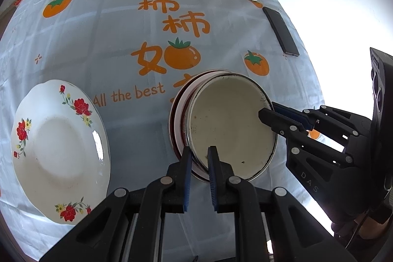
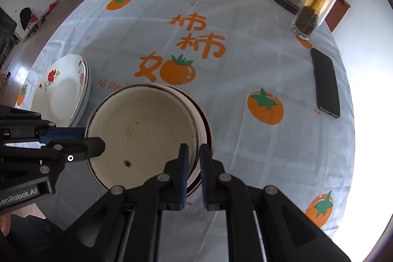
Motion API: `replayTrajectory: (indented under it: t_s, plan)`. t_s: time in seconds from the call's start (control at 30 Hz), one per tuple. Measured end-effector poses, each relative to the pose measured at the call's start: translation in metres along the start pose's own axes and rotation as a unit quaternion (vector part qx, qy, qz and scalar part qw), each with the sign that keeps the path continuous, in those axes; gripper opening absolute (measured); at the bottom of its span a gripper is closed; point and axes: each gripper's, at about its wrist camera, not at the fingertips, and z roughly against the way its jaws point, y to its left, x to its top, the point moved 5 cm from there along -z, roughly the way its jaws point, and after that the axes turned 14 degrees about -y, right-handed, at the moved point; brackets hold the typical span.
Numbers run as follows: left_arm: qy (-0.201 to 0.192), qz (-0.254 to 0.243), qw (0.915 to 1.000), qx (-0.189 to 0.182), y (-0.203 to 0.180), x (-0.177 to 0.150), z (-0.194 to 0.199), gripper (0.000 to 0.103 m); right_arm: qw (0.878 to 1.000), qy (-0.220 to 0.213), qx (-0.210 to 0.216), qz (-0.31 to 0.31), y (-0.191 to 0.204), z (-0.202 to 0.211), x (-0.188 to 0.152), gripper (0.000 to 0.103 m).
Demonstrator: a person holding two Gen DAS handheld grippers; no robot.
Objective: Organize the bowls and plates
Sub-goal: 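Lower the white enamel bowl into the pink bowl with both grippers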
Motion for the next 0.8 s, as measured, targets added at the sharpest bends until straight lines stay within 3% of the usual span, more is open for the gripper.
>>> replayTrajectory:
  t_s: [0.4,0.8]
  plan:
    - [0.005,0.021,0.9997,-0.014,0.0029,0.0018,-0.0009,0.015,1.0,0.0,-0.002,0.001,-0.0013,-0.0024,0.0009,0.009]
    - [-0.002,0.007,0.9999,-0.008,0.0019,0.001,-0.0002,0.015,1.0,-0.002,-0.01,0.008,0.001,0.0002,-0.0001,0.009]
